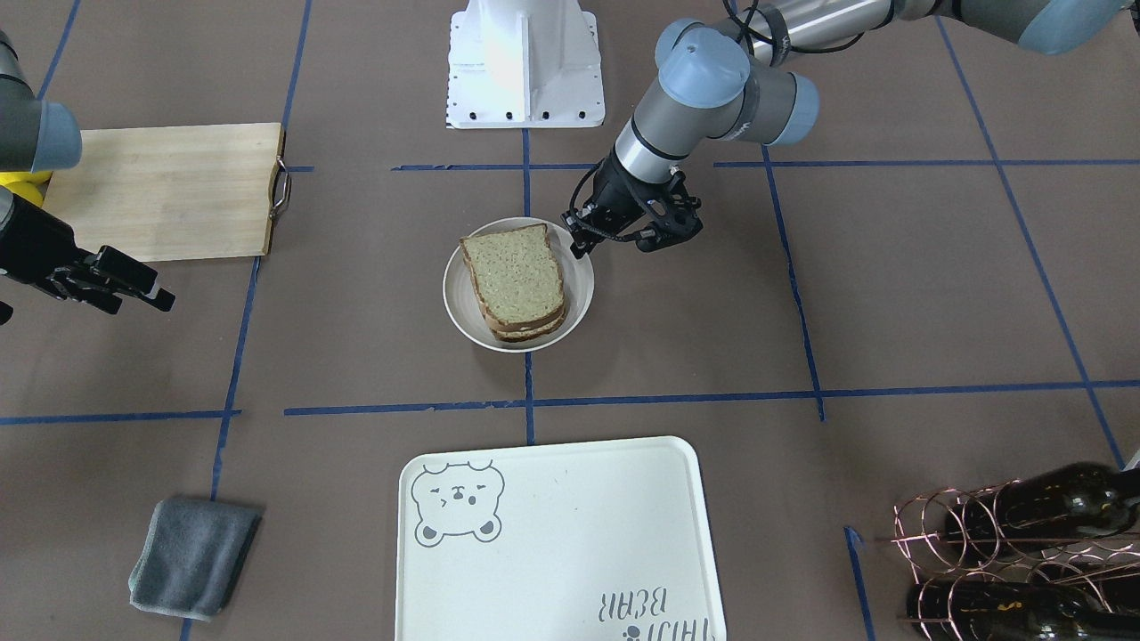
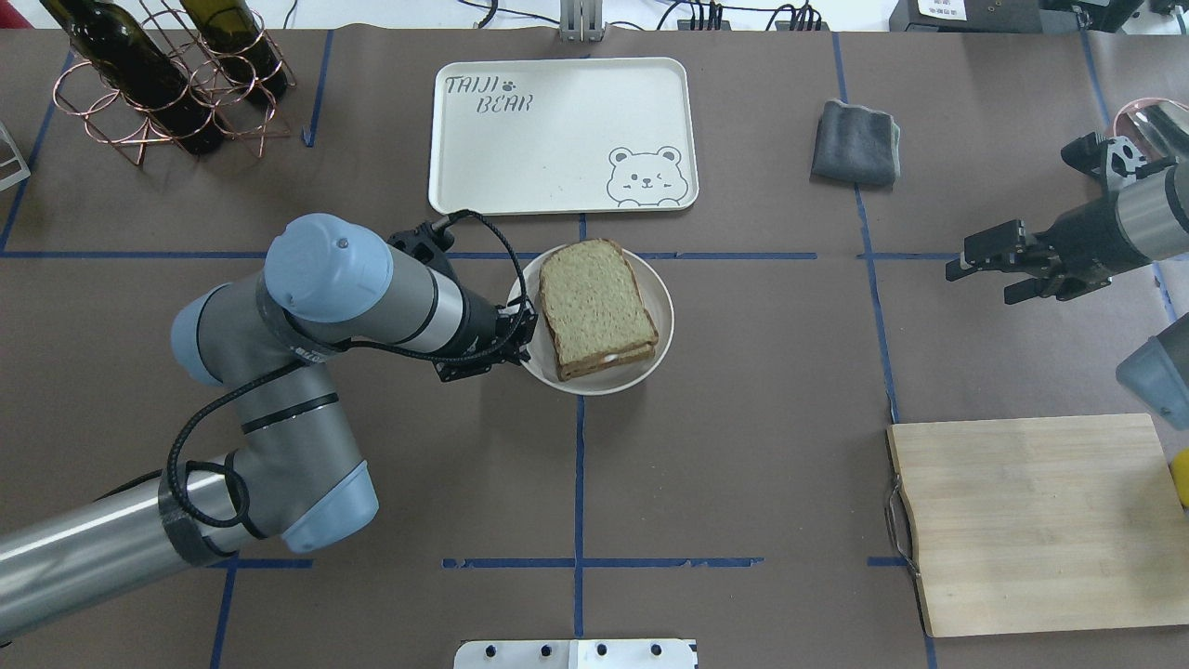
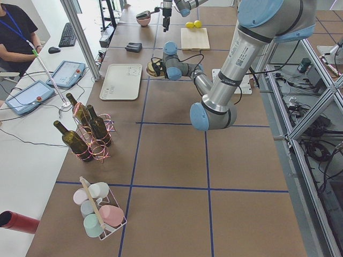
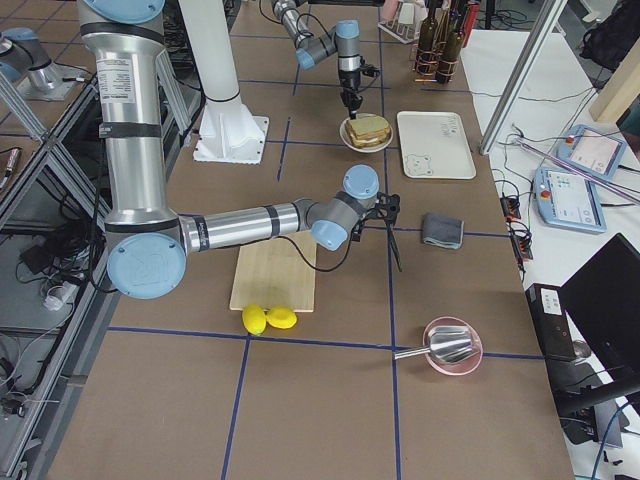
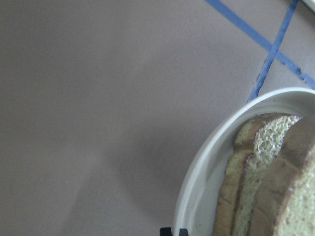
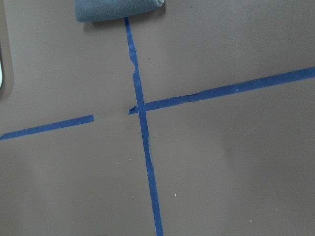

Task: Make sandwich and place on tray
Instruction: 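Grip the plate rim with the left gripper and carry it onto the bear tray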

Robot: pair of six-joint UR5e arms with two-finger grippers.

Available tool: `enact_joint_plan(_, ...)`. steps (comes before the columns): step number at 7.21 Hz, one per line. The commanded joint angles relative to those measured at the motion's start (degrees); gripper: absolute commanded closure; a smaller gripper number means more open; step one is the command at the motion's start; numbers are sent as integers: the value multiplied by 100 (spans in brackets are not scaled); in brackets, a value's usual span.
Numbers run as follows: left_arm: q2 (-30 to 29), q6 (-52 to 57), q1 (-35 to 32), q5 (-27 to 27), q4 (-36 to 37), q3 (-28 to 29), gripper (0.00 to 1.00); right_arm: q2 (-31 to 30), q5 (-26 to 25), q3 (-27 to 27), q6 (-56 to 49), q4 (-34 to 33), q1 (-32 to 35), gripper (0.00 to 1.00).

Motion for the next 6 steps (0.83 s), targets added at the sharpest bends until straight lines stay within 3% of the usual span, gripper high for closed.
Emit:
enact_joint_plan(1, -673, -610, -458, 0, -859, 1519, 100, -178, 0, 174, 7, 4, -17, 0)
enact_joint_plan(4, -1332, -885, -688, 209, -1513, 3084, 100, -178, -9, 201, 7, -14, -26, 0)
enact_joint_plan(6, -1484, -965, -784, 290, -1691, 3520, 100, -161, -9, 201, 7, -14, -35, 0)
